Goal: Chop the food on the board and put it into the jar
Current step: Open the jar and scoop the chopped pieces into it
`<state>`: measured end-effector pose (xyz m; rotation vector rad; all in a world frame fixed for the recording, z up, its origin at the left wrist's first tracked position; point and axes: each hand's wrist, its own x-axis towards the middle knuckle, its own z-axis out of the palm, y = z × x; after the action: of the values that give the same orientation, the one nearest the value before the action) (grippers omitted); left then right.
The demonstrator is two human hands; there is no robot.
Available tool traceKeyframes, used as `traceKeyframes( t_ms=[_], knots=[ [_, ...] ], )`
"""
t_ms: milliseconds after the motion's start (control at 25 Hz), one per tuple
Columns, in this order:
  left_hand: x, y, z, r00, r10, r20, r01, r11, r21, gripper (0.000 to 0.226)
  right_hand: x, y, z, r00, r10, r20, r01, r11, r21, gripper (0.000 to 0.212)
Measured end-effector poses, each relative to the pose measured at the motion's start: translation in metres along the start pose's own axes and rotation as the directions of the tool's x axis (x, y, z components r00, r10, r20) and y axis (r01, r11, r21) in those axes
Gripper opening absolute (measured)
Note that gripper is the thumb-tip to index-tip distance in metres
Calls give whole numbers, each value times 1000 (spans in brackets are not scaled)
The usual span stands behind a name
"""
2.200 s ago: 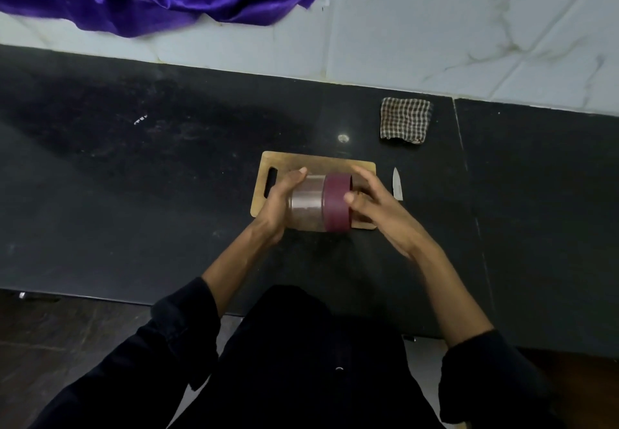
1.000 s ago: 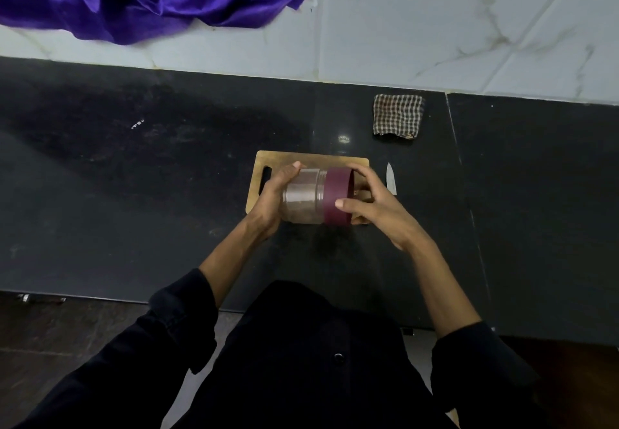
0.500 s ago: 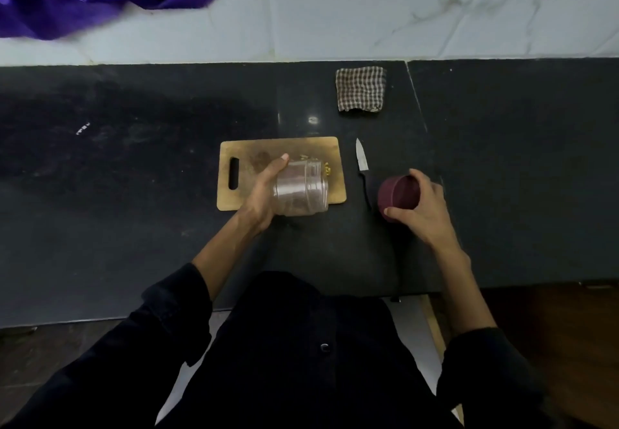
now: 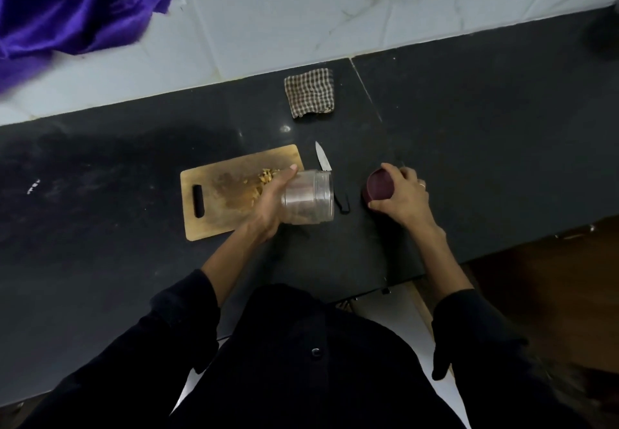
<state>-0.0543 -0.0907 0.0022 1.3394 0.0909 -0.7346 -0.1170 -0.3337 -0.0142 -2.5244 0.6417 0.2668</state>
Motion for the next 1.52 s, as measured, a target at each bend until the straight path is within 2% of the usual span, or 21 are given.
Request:
traceKeyframes(
  t_ms=[160,240,320,360,440,520,600,680,800,880,960,1040,1080,1160,1200,1280,1400,1520],
  knots=[
    [2,1,1,1000,7,-23,-7,1000,-3,39,0,-1,0,999,31,34,-30,999,-26,92],
    [1,4,-2,999,16,-52,-17,1000,-16,35,-5,-10,-4,998,-20,-55,21,1000,20,83],
    [1,6,-9,997,18,-69,-21,998,-54,39,-13,-28,-6,978,-128,-168,157,973,172,70],
    [1,7,-13,997,18,-74,-23,997,-75,42,-16,-40,-5,973,-155,-170,202,928,313,65],
    [-3,10,-19,997,29,-76,-37,993,-109,47,-22,-66,-2,980,-198,-19,170,783,598,65],
    [-5,11,-29,996,59,-74,-67,990,-121,54,-24,-92,6,940,-287,185,72,695,715,76],
    [-9,12,-41,993,100,-67,-107,988,-109,56,-23,-114,18,884,-365,293,47,692,720,91],
    [-14,13,-54,990,122,-71,-129,986,-104,57,-19,-132,31,851,-416,320,81,707,703,97],
    [-25,16,-75,968,162,-192,-180,980,-82,51,-13,-155,45,837,-437,328,129,742,658,103],
    [-34,17,-94,946,217,-240,-213,976,43,53,-10,-175,49,846,-446,294,194,770,608,100],
    [-41,16,-117,946,249,-207,-191,945,265,79,-7,-194,52,855,-465,228,285,791,542,100],
    [-46,12,-131,950,277,-145,-167,841,514,108,-4,-209,58,852,-489,188,368,814,450,101],
    [-45,9,-135,931,332,-152,-160,744,649,117,-3,-216,62,847,-498,187,399,827,396,101],
    [-38,3,-133,860,485,-155,-158,544,824,121,-5,-226,71,838,-509,195,444,845,299,101],
    [-35,1,-131,828,541,-146,-171,492,853,117,-7,-229,76,833,-515,200,459,847,269,101],
    [-31,-1,-128,799,586,-133,-224,496,839,104,-8,-231,80,818,-533,216,478,839,262,102],
    [-31,-1,-128,785,595,-174,-265,576,773,94,-1,-222,69,797,-519,308,374,825,423,100],
    [-33,-2,-134,786,571,-235,-201,597,777,100,22,-189,48,885,-391,255,256,863,435,69]
  ],
)
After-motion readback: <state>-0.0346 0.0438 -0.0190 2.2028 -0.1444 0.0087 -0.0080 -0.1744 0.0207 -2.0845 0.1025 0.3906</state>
